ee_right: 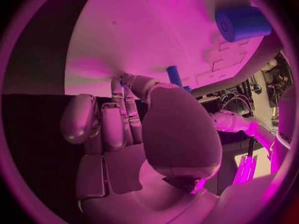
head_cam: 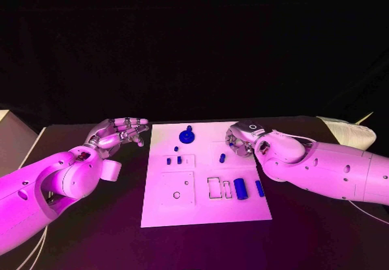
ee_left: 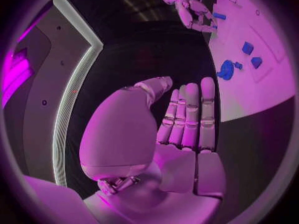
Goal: Assemble the parts on the task board
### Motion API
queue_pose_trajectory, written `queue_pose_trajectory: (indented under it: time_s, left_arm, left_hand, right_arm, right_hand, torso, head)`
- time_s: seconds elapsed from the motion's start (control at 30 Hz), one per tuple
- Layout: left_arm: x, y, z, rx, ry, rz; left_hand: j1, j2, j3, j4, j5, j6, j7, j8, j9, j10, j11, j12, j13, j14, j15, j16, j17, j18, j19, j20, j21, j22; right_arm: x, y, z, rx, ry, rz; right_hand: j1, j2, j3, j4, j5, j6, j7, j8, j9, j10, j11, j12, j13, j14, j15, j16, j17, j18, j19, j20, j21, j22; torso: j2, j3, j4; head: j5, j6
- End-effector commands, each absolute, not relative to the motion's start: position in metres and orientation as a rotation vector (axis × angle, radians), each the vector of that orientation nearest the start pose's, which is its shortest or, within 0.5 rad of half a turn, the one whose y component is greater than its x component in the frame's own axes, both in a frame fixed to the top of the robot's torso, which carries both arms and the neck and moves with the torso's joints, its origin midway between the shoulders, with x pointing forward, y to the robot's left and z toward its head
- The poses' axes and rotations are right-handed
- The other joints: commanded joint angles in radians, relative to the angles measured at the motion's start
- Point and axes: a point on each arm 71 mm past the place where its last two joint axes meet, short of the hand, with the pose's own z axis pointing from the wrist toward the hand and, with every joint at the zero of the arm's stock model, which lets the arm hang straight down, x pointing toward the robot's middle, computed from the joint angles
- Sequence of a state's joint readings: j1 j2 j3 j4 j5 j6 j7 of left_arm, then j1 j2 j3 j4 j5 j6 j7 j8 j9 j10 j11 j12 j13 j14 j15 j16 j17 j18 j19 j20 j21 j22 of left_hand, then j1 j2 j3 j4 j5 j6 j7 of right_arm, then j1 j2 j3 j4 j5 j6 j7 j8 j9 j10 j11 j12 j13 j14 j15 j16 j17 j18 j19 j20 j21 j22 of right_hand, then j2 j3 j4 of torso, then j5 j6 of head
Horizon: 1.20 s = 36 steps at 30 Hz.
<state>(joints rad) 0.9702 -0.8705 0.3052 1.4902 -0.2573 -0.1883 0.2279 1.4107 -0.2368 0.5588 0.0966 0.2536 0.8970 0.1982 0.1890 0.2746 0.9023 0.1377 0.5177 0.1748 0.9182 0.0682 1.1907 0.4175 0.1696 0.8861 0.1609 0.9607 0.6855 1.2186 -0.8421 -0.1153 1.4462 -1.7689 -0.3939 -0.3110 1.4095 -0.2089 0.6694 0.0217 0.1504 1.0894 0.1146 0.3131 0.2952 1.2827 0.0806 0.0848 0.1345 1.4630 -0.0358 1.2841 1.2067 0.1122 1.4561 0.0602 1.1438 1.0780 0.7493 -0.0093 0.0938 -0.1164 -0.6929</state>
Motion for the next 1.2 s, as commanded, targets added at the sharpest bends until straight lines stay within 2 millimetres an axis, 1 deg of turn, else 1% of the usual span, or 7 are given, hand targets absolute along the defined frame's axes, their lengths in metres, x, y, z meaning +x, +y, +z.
queue_pose_trajectory:
  time_s: [0.03, 0.63, 0.7, 0.73, 0.87, 1.1, 1.2]
  left_arm:
    - [0.496, 0.238, -0.173, -1.056, 1.449, -1.550]
    - [0.497, 0.241, -0.176, -1.071, 1.442, -1.531]
    - [0.497, 0.241, -0.176, -1.073, 1.442, -1.532]
    - [0.497, 0.241, -0.176, -1.073, 1.442, -1.532]
    - [0.496, 0.240, -0.177, -1.077, 1.441, -1.533]
    - [0.497, 0.237, -0.178, -1.083, 1.439, -1.537]
    - [0.497, 0.234, -0.178, -1.085, 1.437, -1.540]
  left_hand:
    - [0.001, 0.008, -0.006, 0.001, -0.001, 0.004, 0.004, 0.001, -0.002, -0.004, 0.000, 0.006, -0.001, -0.002, -0.001, -0.007, -0.002, 0.016, 0.000, 0.000, -0.005, -0.001]
    - [0.002, 0.006, -0.011, 0.003, 0.000, -0.001, 0.005, -0.002, -0.004, -0.009, 0.001, 0.005, -0.002, 0.000, -0.001, -0.010, -0.004, 0.016, 0.004, 0.000, -0.010, -0.005]
    - [0.002, 0.006, -0.012, 0.004, 0.000, -0.002, 0.006, -0.003, -0.004, -0.010, 0.002, 0.005, -0.002, 0.000, 0.000, -0.011, -0.005, 0.016, 0.004, 0.000, -0.011, -0.006]
    - [0.002, 0.006, -0.012, 0.004, 0.000, -0.002, 0.006, -0.003, -0.004, -0.010, 0.002, 0.005, -0.002, 0.000, 0.000, -0.011, -0.005, 0.016, 0.004, 0.000, -0.011, -0.006]
    - [0.002, 0.006, -0.012, 0.004, 0.000, -0.002, 0.006, -0.003, -0.004, -0.010, 0.002, 0.005, -0.002, 0.000, 0.000, -0.011, -0.005, 0.016, 0.004, 0.000, -0.011, -0.006]
    - [0.002, 0.006, -0.012, 0.005, 0.000, -0.002, 0.006, -0.003, -0.004, -0.011, 0.002, 0.005, -0.002, 0.000, 0.000, -0.012, -0.006, 0.016, 0.005, 0.000, -0.012, -0.007]
    - [0.002, 0.006, -0.012, 0.005, 0.000, -0.002, 0.006, -0.003, -0.004, -0.011, 0.002, 0.005, -0.002, 0.000, 0.000, -0.012, -0.006, 0.016, 0.005, 0.000, -0.012, -0.007]
  right_arm:
    - [0.493, -0.227, -0.196, -0.277, 1.506, 0.300]
    - [0.473, -0.226, -0.172, -0.196, 1.380, 0.454]
    - [0.469, -0.221, -0.170, -0.187, 1.373, 0.486]
    - [0.467, -0.219, -0.169, -0.183, 1.370, 0.503]
    - [0.455, -0.203, -0.169, -0.173, 1.368, 0.585]
    - [0.434, -0.168, -0.177, -0.199, 1.375, 0.712]
    - [0.428, -0.155, -0.184, -0.218, 1.383, 0.744]
  right_hand:
    - [0.000, 0.013, 0.002, -0.008, 0.007, 0.005, 0.001, 0.004, 0.000, 0.047, -0.040, 0.007, 0.004, 0.051, -0.007, 0.007, 0.001, -0.014, 0.001, -0.007, 0.002, 0.001]
    - [-0.003, 0.011, 0.005, -0.012, 0.008, 0.007, 0.000, 0.005, 0.002, 0.049, -0.040, 0.006, 0.007, 0.053, -0.007, 0.013, 0.006, -0.016, 0.003, -0.007, 0.012, 0.012]
    - [-0.003, 0.011, 0.005, -0.012, 0.008, 0.007, 0.000, 0.005, 0.002, 0.049, -0.040, 0.006, 0.007, 0.053, -0.007, 0.013, 0.006, -0.016, 0.003, -0.007, 0.012, 0.012]
    - [-0.003, 0.011, 0.005, -0.012, 0.008, 0.007, 0.000, 0.005, 0.003, 0.049, -0.040, 0.006, 0.007, 0.053, -0.007, 0.014, 0.007, -0.016, 0.002, -0.007, 0.011, 0.011]
    - [-0.003, 0.011, 0.006, -0.013, 0.008, 0.007, 0.000, 0.005, 0.003, 0.049, -0.040, 0.006, 0.007, 0.053, -0.007, 0.014, 0.006, -0.016, 0.002, -0.007, 0.011, 0.011]
    - [-0.004, 0.010, 0.009, -0.016, 0.011, 0.006, 0.001, 0.005, 0.003, 0.048, -0.040, 0.004, 0.008, 0.052, -0.007, 0.013, 0.004, -0.016, 0.002, -0.007, 0.012, 0.012]
    - [-0.004, 0.010, 0.009, -0.016, 0.011, 0.006, 0.001, 0.005, 0.004, 0.048, -0.040, 0.004, 0.008, 0.052, -0.007, 0.012, 0.002, -0.015, 0.001, -0.007, 0.009, 0.008]
  torso:
    - [0.000, -0.0002, 0.0006]
    - [-0.002, -0.0030, -0.0010]
    - [-0.002, -0.0030, -0.0013]
    - [-0.001, -0.0018, -0.0005]
    - [-0.002, -0.0024, -0.0004]
    - [-0.002, -0.0072, -0.0006]
    - [-0.004, -0.0118, -0.0012]
  head:
    - [0.000, 0.001]
    - [0.004, 0.003]
    - [0.005, 0.005]
    - [0.007, 0.006]
    - [0.016, 0.007]
    - [0.033, 0.004]
    - [0.045, -0.002]
